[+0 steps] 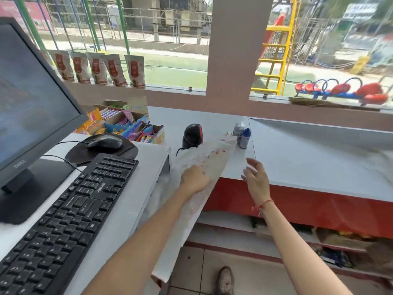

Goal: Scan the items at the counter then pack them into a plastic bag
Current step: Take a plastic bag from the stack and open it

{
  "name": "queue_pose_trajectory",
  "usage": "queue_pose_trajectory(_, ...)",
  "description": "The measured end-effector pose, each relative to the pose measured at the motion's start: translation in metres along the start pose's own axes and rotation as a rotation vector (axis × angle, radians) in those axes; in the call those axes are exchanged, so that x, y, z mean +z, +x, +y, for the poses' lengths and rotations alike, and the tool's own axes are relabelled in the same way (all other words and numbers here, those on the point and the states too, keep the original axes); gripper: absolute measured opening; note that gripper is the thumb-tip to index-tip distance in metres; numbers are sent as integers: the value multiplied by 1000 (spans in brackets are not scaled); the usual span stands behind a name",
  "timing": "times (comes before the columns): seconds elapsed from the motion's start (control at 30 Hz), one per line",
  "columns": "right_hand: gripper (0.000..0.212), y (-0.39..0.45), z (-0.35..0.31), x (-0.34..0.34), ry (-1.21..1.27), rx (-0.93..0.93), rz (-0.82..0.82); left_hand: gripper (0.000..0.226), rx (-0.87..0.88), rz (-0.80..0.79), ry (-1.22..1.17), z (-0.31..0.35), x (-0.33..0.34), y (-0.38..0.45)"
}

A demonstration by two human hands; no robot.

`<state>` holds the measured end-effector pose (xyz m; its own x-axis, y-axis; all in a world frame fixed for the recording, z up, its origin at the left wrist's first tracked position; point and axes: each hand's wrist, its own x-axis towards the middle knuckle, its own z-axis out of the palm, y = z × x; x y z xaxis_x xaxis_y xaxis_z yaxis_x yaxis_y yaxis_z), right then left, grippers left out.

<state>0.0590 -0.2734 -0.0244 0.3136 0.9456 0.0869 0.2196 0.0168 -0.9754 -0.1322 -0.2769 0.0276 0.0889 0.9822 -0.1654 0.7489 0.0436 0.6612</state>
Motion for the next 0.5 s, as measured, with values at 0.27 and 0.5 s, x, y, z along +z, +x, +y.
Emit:
queue_pose_trajectory(0.27, 154, -66, -13, 2, -684, -350, -489, 41, -61, 41, -235, 90, -10, 53)
queue_pose_trajectory(0.5, 62, -53, -27, -15, -730, -632, 205, 13, -45, -10, -440, 137, -33, 65)
